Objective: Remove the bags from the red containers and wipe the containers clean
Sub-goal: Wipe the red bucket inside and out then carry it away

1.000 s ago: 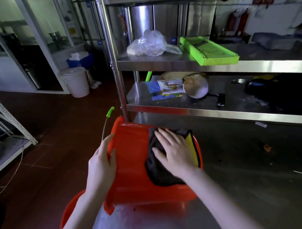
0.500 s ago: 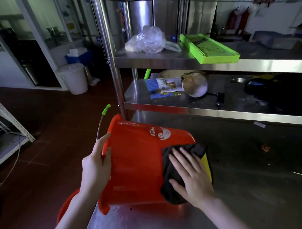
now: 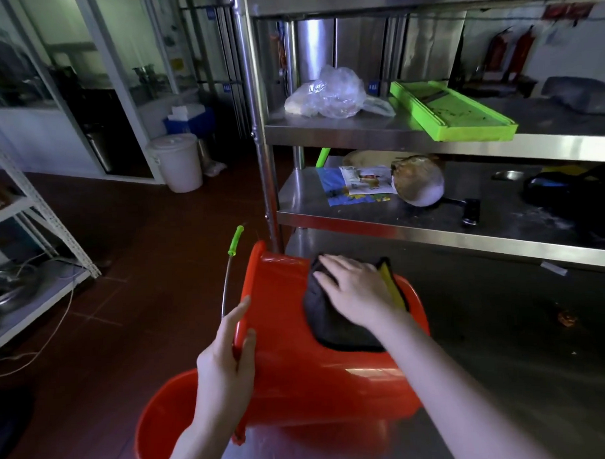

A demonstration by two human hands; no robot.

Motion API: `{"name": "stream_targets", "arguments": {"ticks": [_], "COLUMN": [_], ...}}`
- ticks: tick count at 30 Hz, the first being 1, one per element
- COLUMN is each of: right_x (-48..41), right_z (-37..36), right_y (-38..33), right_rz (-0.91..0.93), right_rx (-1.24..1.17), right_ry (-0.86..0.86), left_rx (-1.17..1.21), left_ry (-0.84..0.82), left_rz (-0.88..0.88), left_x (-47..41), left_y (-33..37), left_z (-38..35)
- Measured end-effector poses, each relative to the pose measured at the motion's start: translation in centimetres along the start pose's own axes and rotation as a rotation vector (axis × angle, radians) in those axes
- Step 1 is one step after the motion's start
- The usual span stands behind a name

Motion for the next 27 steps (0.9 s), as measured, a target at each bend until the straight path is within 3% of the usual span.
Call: {"name": "stream_targets", "arguments": {"ticks": [5,9,13,16,21,23,25,27], "right_x": [3.5,7.4,10.6,10.5,8.2,6.2,4.1,2.7], "right_z": [-0.4,-1.4,-2.7,-2.1,0.5,1.1,0.4,0.1], "right_y": [-10.7,-11.1,-11.5,-9.1,1.3,6.6,9.8,8.5], "right_rz": [0.243,0.281,0.345,0.246,-0.063,-0.220,-0.343,-0.315], "right_rx": [0.043,0.033,0.057,0.053,0.078,0.064,0.004,0.024], "right_ry": [0.141,0.222,0.258,0.295,0.323,0.206,-0.019,-0.085], "left_rx": [-0.069,0.022,-0.206,-0.280,-0.038,0.006,-0.007,0.007], "left_ry": [-0.079,0.008,-0.174,-0.230,-0.153,-0.137,-0.142,-0.139], "left_rz": [0.086,0.167,0.271,0.317,0.289,0.250,0.183,0.138], "left_x": [-1.2,-6.0,-11.2,-11.9,-8.7,-7.2,-5.6,-4.2], "left_y": [0.3,1.9,1.7,1.2,0.9,1.3,2.0,2.4], "left_z": [0.8,2.2,-0.5,-1.7,-0.2,0.1,0.1,0.2]}}
Point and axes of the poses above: each hand's wrist, its own x-axis away from the middle knuckle, its own z-axis out of the back of the hand, y = z × x, the point moved 9 cm from there along -x, towards the middle knuckle, and after that the axes turned 5 degrees about x, right-handed, at the moved point
